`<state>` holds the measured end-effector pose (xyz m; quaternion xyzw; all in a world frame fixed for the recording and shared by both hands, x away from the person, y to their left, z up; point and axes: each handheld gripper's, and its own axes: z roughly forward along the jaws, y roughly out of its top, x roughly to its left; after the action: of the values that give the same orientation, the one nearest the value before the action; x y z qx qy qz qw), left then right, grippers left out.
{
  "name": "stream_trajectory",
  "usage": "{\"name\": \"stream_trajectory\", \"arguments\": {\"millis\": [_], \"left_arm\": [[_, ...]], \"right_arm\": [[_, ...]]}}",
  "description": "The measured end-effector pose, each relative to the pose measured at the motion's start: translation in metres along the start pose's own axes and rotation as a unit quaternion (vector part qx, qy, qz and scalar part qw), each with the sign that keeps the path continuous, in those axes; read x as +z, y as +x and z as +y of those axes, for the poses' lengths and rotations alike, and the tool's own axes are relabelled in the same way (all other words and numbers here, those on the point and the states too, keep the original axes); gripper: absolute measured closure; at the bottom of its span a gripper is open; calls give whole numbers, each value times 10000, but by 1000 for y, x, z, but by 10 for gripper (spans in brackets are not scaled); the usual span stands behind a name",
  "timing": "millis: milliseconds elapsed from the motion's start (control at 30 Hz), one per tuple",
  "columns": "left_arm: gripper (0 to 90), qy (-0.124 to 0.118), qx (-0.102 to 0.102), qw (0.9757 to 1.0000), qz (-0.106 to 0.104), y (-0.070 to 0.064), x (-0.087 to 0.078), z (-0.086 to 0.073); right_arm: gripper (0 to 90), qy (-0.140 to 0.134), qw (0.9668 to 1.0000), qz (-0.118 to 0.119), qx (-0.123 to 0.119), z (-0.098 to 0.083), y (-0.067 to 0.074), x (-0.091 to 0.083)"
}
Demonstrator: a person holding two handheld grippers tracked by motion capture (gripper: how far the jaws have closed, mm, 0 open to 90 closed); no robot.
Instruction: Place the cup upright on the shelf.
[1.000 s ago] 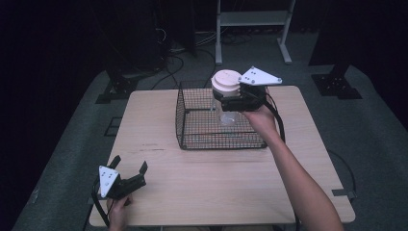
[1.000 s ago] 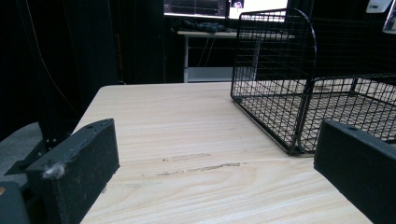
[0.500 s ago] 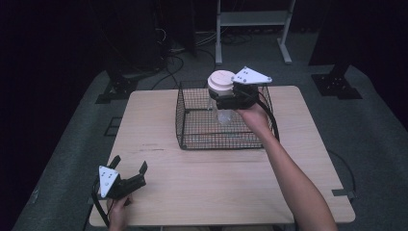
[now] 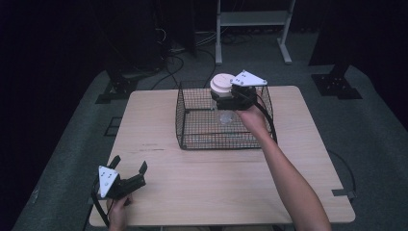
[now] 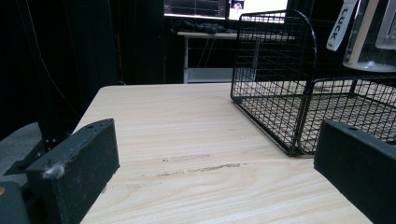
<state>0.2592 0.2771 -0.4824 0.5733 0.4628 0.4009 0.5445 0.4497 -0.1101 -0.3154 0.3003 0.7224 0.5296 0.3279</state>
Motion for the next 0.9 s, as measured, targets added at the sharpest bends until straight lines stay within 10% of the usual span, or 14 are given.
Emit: {"name": "stream_trajectory", "arguments": {"millis": [900], "left_arm": [[0, -28, -11, 10000, 11, 0, 0, 0]], "right_arm": [[44, 380, 9988, -162, 256, -39, -15, 33]]}}
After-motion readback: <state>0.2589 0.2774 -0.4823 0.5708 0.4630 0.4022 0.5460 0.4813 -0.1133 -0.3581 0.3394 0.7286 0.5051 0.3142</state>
